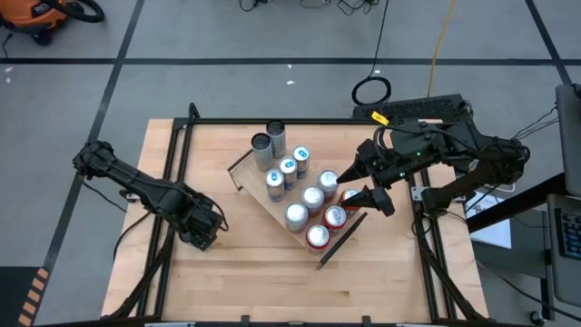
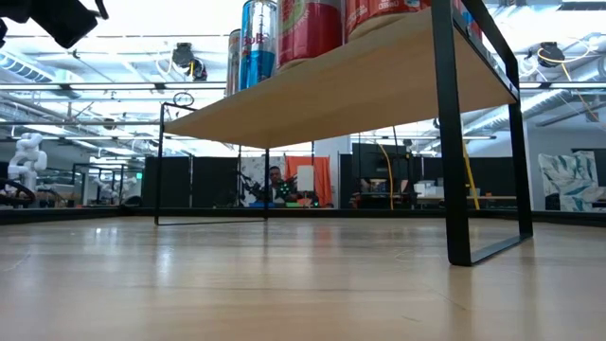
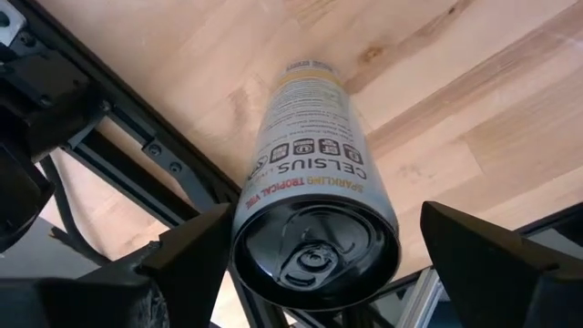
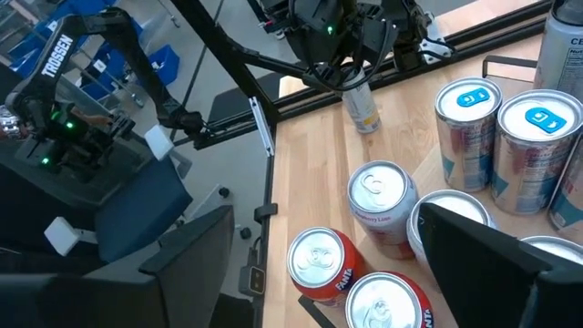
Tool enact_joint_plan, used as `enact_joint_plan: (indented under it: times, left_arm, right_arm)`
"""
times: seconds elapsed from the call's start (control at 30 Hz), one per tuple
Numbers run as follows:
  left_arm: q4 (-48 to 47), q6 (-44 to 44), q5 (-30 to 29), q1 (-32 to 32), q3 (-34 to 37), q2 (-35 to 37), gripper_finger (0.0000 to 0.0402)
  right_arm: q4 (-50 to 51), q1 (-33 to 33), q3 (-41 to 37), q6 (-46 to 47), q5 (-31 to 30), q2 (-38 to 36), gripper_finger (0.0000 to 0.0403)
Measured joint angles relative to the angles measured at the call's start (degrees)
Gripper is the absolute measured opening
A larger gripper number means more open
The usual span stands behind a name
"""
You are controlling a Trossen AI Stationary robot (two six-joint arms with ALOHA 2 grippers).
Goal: Place canned beverage on shelf
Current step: Put the white yellow soda can on the shelf aligned with the other white yellow soda can
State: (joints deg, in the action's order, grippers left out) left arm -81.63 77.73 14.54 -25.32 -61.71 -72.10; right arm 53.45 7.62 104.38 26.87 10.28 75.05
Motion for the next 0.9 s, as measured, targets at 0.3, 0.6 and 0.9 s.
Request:
enact_joint_plan:
  times: [0.3,0.6,0.9]
  left_arm:
    - [-0.8,0.0,0.9,0.0,1.2,0.0,0.0334]
    - [1.3,1.4,2.1,0.0,2.1,0.0,0.0274]
    - [1.7,4.4,2.1,0.0,-0.5,-0.1,0.0251]
  right_arm:
    - [0.0,0.0,0.0,-0.4,0.0,0.0,0.0322]
    - [0.0,0.0,0.0,-0.6,0.0,0.0,0.0322]
    - [-1.9,0.0,0.0,-0.6,-0.6,0.0,0.0322]
